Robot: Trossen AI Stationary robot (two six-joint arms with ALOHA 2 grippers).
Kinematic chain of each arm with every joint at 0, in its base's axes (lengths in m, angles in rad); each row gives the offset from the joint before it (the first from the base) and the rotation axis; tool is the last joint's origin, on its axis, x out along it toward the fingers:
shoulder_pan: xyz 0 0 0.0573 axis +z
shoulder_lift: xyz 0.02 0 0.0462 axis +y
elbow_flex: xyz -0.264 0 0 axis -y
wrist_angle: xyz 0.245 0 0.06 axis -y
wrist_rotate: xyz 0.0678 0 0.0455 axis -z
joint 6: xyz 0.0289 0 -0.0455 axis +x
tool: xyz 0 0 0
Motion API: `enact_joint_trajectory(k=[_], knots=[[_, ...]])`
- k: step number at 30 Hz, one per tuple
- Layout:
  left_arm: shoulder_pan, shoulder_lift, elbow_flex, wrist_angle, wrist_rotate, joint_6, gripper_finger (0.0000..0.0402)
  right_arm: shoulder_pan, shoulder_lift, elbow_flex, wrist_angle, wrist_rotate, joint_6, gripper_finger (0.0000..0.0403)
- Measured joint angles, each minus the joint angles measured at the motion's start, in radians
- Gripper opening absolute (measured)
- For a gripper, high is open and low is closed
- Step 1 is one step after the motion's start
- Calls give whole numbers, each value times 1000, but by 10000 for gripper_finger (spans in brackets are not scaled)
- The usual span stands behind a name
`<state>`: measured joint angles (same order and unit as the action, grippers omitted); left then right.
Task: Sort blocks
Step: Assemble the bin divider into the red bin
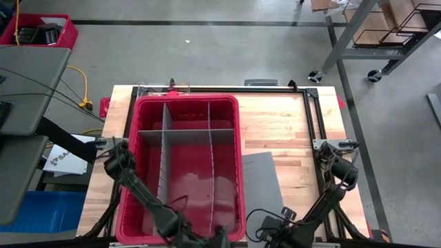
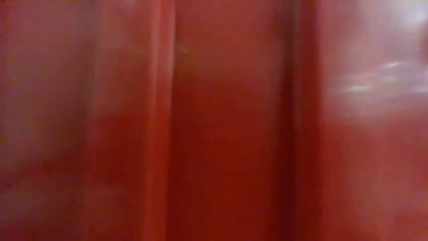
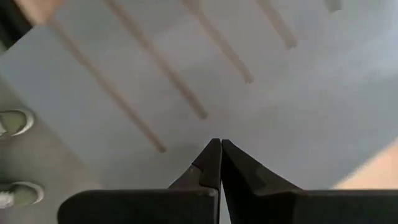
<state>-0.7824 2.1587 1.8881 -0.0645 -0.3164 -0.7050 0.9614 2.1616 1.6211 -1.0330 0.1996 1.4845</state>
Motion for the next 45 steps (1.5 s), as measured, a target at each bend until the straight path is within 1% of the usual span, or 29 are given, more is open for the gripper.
enact_joint_trajectory(k=[2, 5, 7, 11, 15, 19, 22, 24, 28, 31, 34, 38, 40, 42, 45], knots=[[3, 25, 4, 59, 14, -17, 0, 9, 9, 0, 37, -9, 7, 0], [-2, 51, 3, 80, 20, -4, 0, 16, 12, 0, 81, -18, 39, 0], [-2, 49, 3, 59, 27, -1, 0, 17, 12, 0, 104, -18, 47, 0], [-5, 48, 4, -19, -4, 17, 0, 21, 13, 0, 132, -18, 61, 0], [5, 38, 1, -5, -12, 45, 0, 21, 12, 20, 129, -17, 61, 0], [23, 15, -1, -47, -29, 128, 0, 29, -9, 95, 97, 66, 53, 0], [54, -8, -1, -71, -37, 123, 0, 31, -9, 178, 30, 111, 43, 0], [70, -33, -4, -63, -29, 120, 0, 36, -8, 241, 14, 144, -4, 0], [84, -136, -2, 30, -7, 190, 0, 41, -9, 358, 13, 202, -109, 0], [76, -232, 0, 34, -11, 232, 0, 43, -10, 432, 38, 243, -192, 0], [44, -320, 0, 25, -56, 284, 0, 55, -10, 474, 107, 294, -288, 0], [-22, -430, 0, 28, -166, 318, 0, 55, 8, 476, 315, 266, -442, 0], [-60, -469, 1, 35, -240, 371, 0, 35, 30, 476, 397, 290, -458, 0], [-103, -497, 1, 39, -309, 436, 0, 5, 51, 476, 460, 350, -461, 0], [-160, -534, 0, 62, -395, 537, 0, -40, 74, 476, 498, 413, -424, 0]])
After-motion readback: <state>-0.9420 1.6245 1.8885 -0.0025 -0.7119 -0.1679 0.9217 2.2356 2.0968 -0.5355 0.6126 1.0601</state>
